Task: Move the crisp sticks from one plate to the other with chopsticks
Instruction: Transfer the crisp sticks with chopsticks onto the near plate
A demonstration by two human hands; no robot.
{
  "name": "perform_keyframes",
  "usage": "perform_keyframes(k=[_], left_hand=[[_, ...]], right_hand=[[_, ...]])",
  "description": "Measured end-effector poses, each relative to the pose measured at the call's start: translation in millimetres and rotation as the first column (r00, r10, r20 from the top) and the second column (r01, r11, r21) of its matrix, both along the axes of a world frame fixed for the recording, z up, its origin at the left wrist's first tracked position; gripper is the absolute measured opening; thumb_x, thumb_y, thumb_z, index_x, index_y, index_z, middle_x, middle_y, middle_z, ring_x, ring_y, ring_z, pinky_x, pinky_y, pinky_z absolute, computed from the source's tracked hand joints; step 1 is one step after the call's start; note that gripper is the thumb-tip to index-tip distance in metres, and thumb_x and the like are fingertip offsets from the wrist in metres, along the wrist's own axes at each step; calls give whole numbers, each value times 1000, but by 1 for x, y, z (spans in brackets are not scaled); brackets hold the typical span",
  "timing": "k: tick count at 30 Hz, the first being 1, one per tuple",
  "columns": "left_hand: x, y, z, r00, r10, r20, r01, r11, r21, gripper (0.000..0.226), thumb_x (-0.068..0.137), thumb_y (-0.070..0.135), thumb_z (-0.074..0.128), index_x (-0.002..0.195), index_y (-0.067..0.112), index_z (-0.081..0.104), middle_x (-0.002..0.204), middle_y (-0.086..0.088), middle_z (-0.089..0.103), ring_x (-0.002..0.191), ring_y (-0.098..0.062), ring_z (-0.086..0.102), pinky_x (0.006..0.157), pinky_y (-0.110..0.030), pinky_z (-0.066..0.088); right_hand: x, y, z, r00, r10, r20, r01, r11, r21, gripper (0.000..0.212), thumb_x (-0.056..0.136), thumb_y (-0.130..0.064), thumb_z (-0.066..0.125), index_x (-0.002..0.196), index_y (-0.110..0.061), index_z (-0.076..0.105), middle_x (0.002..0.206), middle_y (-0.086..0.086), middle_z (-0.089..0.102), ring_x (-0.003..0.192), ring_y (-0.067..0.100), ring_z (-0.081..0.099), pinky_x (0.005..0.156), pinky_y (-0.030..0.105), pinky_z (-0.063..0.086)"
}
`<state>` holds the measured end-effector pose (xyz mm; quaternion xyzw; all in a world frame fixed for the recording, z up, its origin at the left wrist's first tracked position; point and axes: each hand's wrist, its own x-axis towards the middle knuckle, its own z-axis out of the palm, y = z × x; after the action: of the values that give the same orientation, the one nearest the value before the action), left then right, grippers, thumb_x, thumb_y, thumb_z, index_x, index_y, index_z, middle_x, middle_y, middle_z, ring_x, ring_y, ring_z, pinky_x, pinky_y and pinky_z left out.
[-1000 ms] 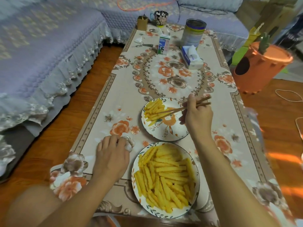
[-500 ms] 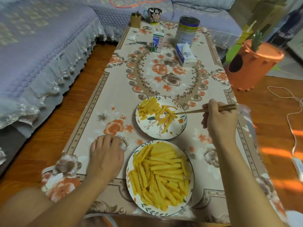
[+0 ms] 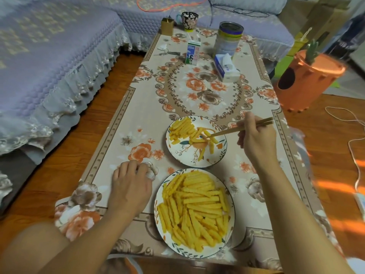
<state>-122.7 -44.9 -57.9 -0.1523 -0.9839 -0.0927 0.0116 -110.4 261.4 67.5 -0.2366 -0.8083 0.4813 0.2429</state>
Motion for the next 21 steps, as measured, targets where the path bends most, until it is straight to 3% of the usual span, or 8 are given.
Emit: perform_keyframes(k=[4,8,13,18,21], left_hand=[[-1,0,-1,1000,-7,-6,7,1000,-11,44,87,36,31,111,17,63,111,-4,56,104,-28,49,88,-45,43],[1,-1,-2,999,3,-32,-4,1000,-9,39,87,32,34,110,17,62,110,-5,56,102,-28,48,87,-45,43],[2,-1,-4,999,-5,-41,5,1000,-7,38,88,32,34,110,17,61,109,-5,55,101,-28,48,86,-45,42],[3,-1,-5,998,-10,-65,10,1000,4,33,90,29,38,110,15,61,109,-6,55,101,-28,47,86,-45,43],[2,-1,-7,997,-7,-81,7,1000,8,23,91,22,53,111,15,62,110,-6,55,102,-28,47,87,-45,43]], right_hand=[[34,6,37,995,98,-28,-101,989,-108,50,111,-32,40,82,-4,69,60,13,60,43,14,54,44,25,45],[70,14,57,944,331,-3,-325,924,-204,52,107,-38,46,77,-4,73,67,32,56,54,38,50,52,42,41],[101,11,61,880,471,65,-452,871,-193,47,99,-42,52,75,-9,76,75,41,56,55,49,48,51,38,39],[114,5,59,848,506,159,-485,861,-153,40,95,-42,52,74,-17,76,55,14,54,48,20,48,46,24,40],[116,10,61,881,456,125,-438,887,-143,40,93,-39,55,73,-12,75,53,17,50,46,21,44,44,26,36]])
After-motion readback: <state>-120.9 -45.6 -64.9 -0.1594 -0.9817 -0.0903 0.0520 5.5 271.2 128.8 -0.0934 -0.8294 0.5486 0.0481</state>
